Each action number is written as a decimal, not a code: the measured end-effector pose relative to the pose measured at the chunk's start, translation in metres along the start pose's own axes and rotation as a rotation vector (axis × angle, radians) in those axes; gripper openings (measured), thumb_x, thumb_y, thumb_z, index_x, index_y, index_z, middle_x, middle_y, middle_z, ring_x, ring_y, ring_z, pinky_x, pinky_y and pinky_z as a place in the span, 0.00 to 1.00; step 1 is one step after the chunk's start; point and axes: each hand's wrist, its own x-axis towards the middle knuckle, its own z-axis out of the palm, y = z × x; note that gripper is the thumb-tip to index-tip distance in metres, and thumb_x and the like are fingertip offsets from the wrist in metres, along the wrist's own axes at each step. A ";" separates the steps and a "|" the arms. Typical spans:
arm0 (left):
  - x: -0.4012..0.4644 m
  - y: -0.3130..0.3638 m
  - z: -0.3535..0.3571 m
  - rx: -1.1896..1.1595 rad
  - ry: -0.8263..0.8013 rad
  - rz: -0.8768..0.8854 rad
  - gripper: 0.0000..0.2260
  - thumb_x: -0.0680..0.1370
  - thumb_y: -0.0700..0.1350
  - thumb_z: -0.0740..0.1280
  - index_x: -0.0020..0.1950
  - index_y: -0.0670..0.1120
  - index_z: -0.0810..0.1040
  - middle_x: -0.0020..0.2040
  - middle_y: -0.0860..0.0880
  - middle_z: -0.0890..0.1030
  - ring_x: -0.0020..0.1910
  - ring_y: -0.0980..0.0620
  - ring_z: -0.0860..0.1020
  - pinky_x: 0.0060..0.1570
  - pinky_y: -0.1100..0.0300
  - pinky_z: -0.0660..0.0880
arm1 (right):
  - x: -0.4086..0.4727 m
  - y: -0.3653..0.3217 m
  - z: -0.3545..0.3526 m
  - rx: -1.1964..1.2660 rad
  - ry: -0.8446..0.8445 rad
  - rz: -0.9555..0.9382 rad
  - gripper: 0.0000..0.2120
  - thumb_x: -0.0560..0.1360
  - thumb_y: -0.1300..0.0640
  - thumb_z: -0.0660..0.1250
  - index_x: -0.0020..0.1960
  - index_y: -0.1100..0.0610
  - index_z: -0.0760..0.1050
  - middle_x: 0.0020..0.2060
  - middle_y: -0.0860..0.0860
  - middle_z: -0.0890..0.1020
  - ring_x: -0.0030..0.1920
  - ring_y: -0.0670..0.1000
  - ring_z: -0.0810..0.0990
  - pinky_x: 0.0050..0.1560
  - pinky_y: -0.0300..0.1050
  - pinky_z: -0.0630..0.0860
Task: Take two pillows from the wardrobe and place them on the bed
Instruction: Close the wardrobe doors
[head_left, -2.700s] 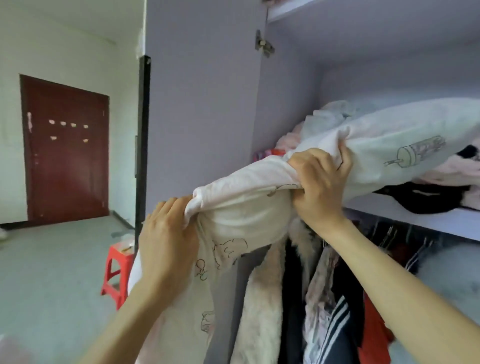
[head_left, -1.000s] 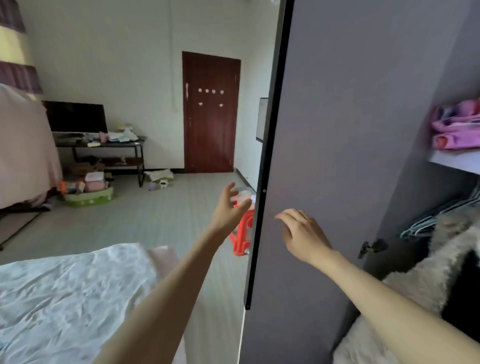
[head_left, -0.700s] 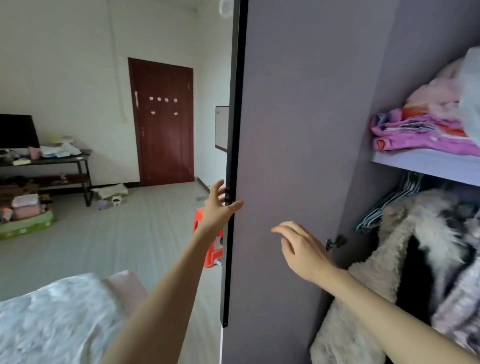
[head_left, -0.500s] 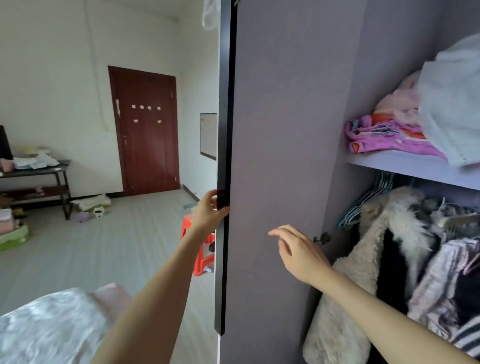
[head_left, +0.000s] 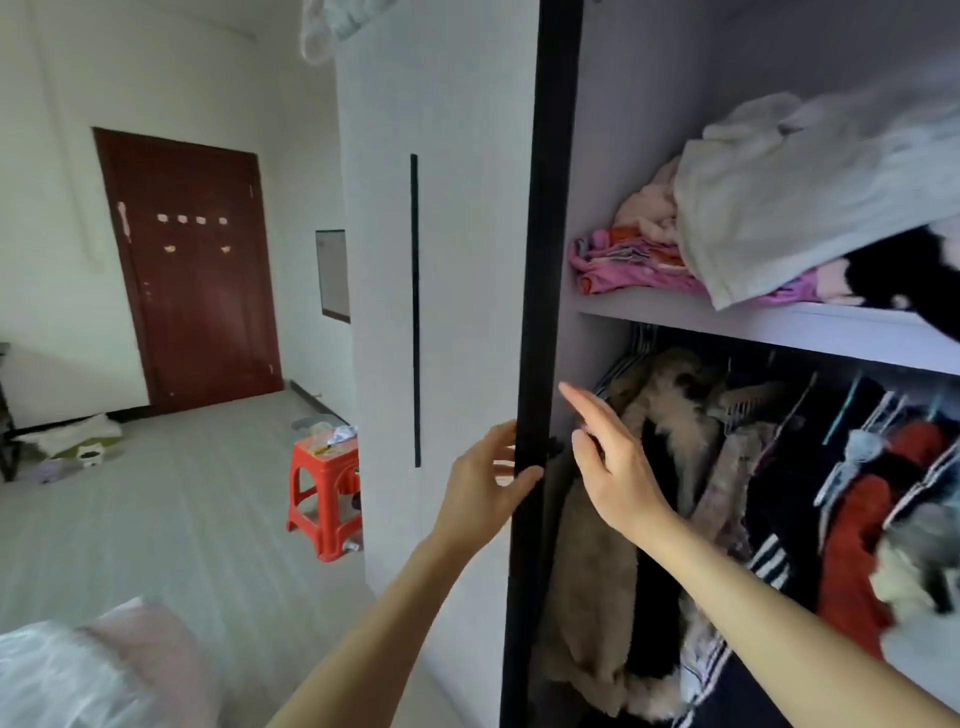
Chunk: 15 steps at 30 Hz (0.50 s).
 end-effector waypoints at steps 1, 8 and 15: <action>0.001 0.005 0.018 0.024 -0.079 0.049 0.23 0.74 0.44 0.69 0.67 0.52 0.68 0.58 0.59 0.75 0.53 0.62 0.76 0.54 0.66 0.75 | 0.000 0.001 -0.015 0.026 0.045 0.025 0.22 0.77 0.57 0.53 0.70 0.46 0.56 0.68 0.42 0.62 0.70 0.41 0.60 0.71 0.45 0.61; 0.039 0.030 0.133 0.224 -0.480 0.225 0.35 0.75 0.52 0.65 0.75 0.56 0.47 0.77 0.57 0.48 0.75 0.55 0.47 0.73 0.53 0.55 | -0.009 0.042 -0.108 -0.244 0.135 0.205 0.31 0.79 0.61 0.55 0.74 0.49 0.42 0.75 0.49 0.49 0.71 0.45 0.54 0.71 0.51 0.60; 0.071 0.035 0.194 0.475 -0.551 0.243 0.35 0.77 0.52 0.62 0.75 0.55 0.41 0.76 0.57 0.40 0.75 0.51 0.40 0.69 0.49 0.62 | 0.003 0.076 -0.158 -0.633 0.089 0.333 0.30 0.78 0.60 0.54 0.75 0.54 0.42 0.74 0.54 0.51 0.69 0.52 0.60 0.59 0.44 0.71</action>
